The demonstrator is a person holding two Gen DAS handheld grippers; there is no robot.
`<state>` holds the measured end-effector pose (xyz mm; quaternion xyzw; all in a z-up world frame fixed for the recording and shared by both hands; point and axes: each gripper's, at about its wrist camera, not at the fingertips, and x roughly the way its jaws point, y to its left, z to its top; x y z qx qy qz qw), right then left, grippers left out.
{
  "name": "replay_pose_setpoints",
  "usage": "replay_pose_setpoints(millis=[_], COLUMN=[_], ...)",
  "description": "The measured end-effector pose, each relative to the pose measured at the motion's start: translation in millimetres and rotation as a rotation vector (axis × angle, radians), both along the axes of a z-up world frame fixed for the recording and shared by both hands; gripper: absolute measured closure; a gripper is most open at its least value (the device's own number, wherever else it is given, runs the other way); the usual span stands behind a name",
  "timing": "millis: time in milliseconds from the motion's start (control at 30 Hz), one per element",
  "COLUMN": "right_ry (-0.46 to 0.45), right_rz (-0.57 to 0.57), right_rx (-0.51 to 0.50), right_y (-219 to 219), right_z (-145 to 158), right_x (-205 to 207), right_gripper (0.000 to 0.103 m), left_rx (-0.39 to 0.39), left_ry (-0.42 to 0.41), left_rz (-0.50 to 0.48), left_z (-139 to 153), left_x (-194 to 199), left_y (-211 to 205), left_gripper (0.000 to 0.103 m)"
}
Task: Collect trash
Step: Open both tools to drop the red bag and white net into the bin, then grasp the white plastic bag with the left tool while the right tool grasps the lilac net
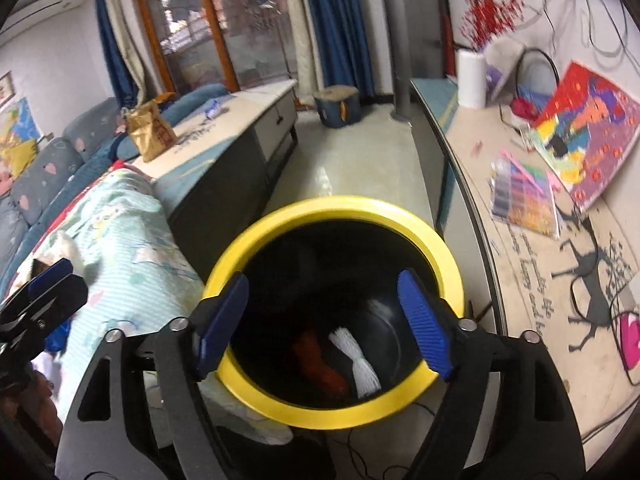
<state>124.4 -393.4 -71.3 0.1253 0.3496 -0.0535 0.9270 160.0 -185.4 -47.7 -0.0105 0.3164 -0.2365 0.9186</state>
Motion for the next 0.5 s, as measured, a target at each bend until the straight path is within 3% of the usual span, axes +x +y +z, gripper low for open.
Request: replay_pose_setpoints(millis=[500], right_ry=[-0.120], right_rz=[0.151], right_rx=[-0.015], right_y=[61.9], right_z=[41.7], right_x=[-16.3], right_gripper=[0.029], left_rx=[-0.078], left_ry=[-0.057], left_rz=[0.142], left_z=[32.8], left_x=[-19.8], left_y=[67.9], left_gripper=[0.006])
